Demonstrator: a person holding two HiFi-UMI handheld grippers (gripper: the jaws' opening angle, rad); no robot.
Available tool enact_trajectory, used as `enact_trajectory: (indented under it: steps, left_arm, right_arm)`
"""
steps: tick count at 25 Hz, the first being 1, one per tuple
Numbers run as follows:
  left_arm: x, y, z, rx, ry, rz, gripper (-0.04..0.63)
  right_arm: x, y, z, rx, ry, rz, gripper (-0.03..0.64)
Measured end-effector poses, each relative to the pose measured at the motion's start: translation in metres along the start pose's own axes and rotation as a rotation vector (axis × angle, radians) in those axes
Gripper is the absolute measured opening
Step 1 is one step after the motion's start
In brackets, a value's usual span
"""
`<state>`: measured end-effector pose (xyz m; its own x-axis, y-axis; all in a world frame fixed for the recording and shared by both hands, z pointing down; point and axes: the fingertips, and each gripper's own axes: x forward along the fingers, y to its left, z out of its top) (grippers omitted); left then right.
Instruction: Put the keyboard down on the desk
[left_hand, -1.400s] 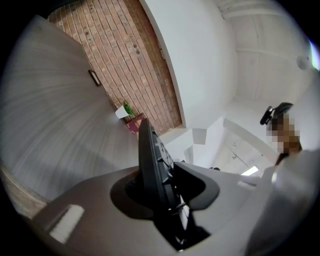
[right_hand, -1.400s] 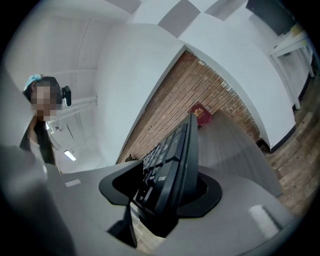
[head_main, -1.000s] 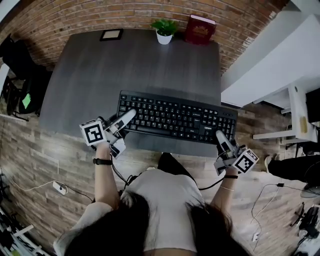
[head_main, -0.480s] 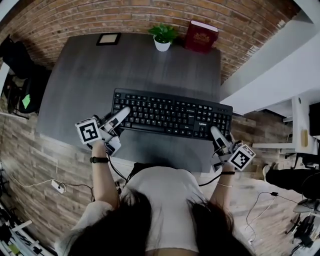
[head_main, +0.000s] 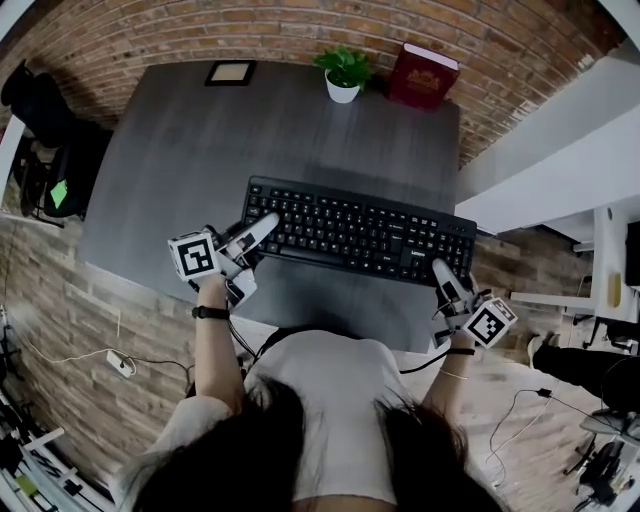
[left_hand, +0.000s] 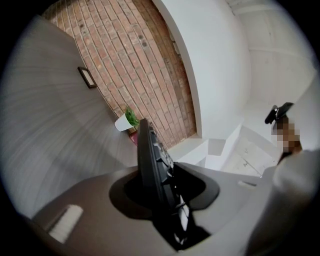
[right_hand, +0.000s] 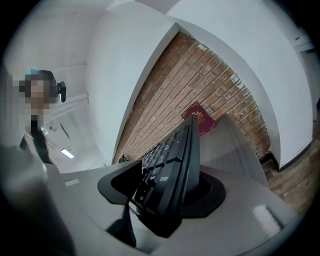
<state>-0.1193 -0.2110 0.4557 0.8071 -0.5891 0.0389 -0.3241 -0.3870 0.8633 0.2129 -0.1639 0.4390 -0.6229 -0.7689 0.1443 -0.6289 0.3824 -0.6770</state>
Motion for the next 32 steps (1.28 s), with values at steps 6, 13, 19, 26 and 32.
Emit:
enact_trajectory:
  steps: [6,13,19,26,32]
  left_arm:
    - [-0.005,0.021,-0.010,-0.041,0.022,0.041,0.175]
    - [0.001,0.042,-0.028,-0.065,0.059,0.091,0.175]
    - [0.003,0.065,-0.049,-0.092,0.090,0.149,0.176]
    - [0.004,0.108,-0.077,-0.164,0.132,0.224,0.175]
    - [0.007,0.130,-0.088,-0.193,0.154,0.259,0.175]
  right_arm:
    - [0.006,-0.010,-0.016,0.023,0.036,-0.036,0.227]
    - [0.008,-0.040,-0.040,0.088,0.063,-0.074,0.245]
    - [0.008,-0.074,-0.072,0.154,0.114,-0.139,0.264]
    - [0.007,-0.111,-0.109,0.204,0.157,-0.220,0.284]
    - [0.010,-0.121,-0.123,0.231,0.198,-0.275,0.291]
